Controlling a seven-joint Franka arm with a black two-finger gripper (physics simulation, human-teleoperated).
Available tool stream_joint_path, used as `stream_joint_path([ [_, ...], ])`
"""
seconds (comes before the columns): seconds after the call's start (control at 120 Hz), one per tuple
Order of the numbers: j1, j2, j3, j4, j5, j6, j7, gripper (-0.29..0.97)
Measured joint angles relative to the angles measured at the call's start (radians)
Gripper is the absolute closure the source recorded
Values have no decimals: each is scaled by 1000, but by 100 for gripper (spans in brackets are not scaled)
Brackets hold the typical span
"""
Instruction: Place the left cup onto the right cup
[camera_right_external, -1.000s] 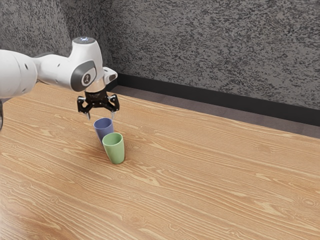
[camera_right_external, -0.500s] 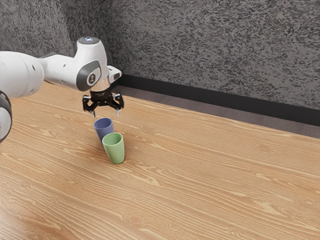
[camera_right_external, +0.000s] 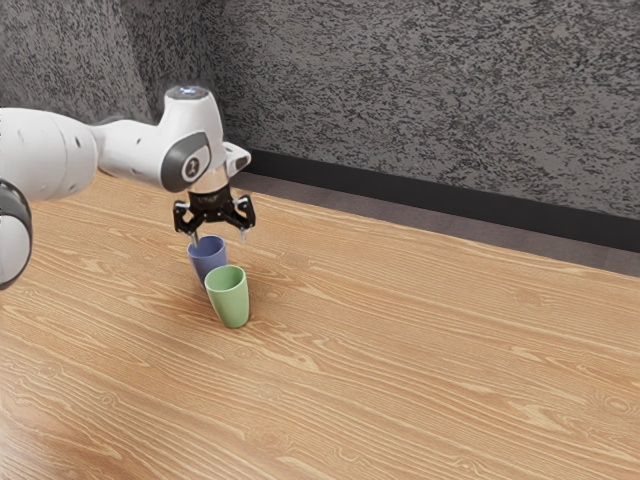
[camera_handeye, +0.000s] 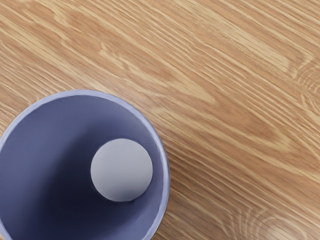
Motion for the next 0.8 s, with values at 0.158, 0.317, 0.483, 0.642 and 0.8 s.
stream_joint_path([
  [0.158,2,2,1,0,0,6,-5,0],
  [0.317,5,2,5,1,1,8,-6,0],
  [0.483,6,4,6,4,2,10,-7,0],
  [0.642,6,21,6,15,3,11,-8,0],
  [0.8,6,44,5,46,5,12,-8,0],
])
